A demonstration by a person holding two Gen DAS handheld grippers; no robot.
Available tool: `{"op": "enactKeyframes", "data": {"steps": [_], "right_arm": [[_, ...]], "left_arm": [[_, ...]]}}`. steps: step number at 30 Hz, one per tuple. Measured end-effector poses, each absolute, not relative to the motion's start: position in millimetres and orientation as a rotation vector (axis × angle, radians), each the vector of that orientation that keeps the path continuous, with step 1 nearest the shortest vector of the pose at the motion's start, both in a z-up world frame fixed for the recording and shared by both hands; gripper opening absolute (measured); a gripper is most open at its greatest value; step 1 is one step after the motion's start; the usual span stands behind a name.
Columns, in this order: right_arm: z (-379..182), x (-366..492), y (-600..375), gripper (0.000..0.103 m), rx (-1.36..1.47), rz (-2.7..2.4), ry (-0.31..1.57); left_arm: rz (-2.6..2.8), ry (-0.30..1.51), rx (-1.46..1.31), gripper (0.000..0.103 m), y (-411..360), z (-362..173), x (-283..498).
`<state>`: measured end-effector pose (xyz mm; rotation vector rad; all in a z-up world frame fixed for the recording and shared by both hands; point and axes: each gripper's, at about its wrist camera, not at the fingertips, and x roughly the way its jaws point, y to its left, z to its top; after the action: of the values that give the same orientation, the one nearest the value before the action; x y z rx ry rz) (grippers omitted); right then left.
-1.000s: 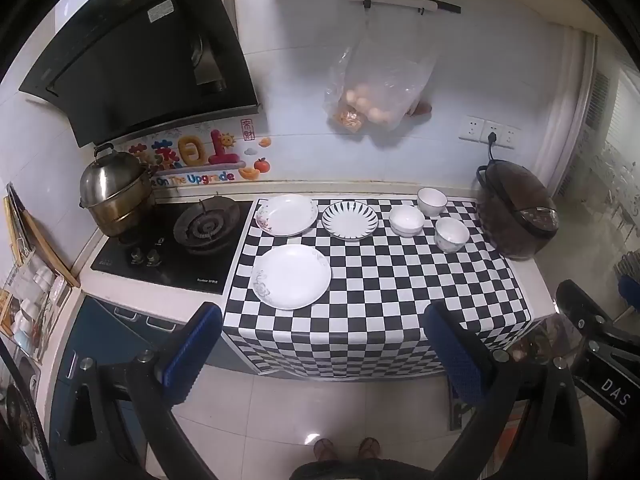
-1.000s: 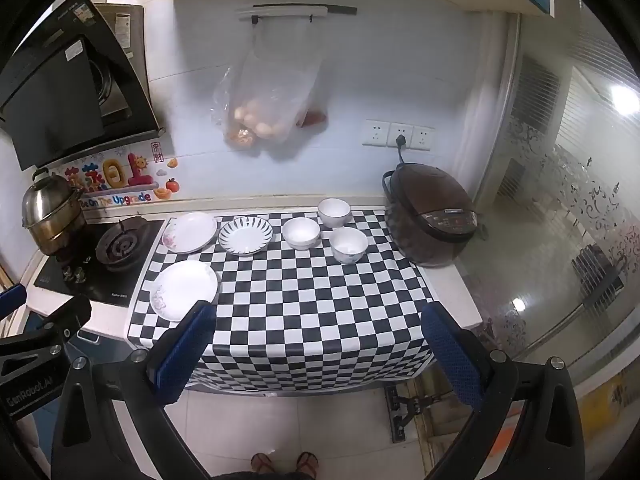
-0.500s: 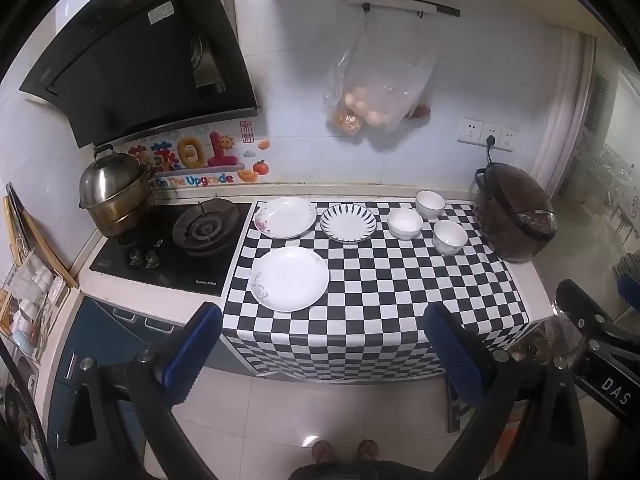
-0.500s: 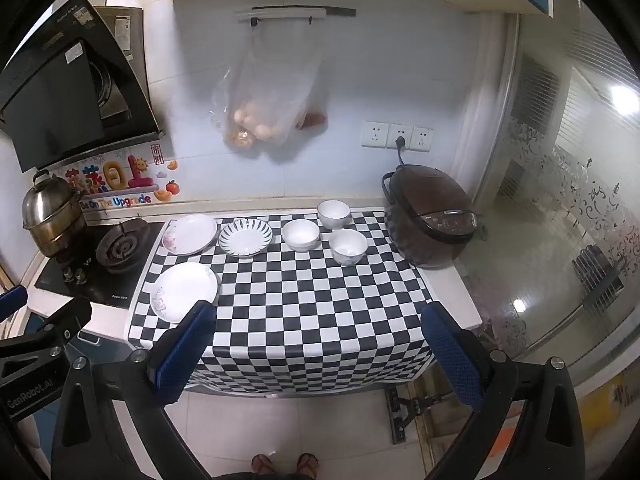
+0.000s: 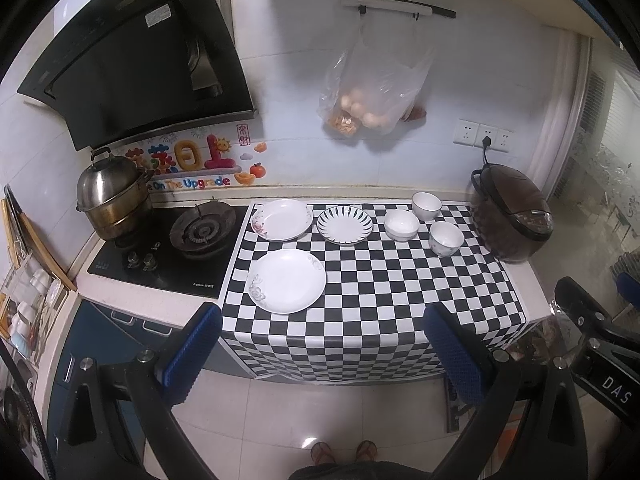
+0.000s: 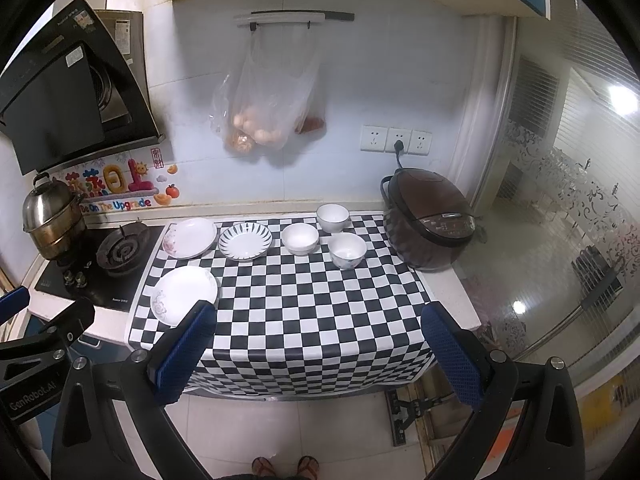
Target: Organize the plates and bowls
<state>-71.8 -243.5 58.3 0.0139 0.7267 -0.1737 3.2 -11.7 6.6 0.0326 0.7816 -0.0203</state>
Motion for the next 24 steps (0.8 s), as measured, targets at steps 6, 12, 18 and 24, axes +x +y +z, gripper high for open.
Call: {"op": "enactKeyframes", "data": {"steps": [6, 12, 18, 24], "right_arm": [[66.4, -69.9, -244.0, 0.103, 0.013, -0.175, 0.716], [62.0, -72.3, -242.9, 0.103, 0.009, -0.175, 0.707], [61.1, -71.6, -240.8, 0.103, 0.007, -0.176, 0.697], [60.7, -69.8, -240.3, 0.103, 0.007, -0.176, 0.696]], "left_arm": [[-0.021, 0.779, 0.032, 0.103, -13.7, 8.1, 3.8], [-0.022, 0.776, 0.030, 0.103, -12.5, 8.3, 2.5], [-0.020, 0.773, 0.032, 0.103, -16.7, 13.8, 6.6], [-0.021, 0.767, 0.027, 0.103, -10.1, 17.4, 10.8]]}}
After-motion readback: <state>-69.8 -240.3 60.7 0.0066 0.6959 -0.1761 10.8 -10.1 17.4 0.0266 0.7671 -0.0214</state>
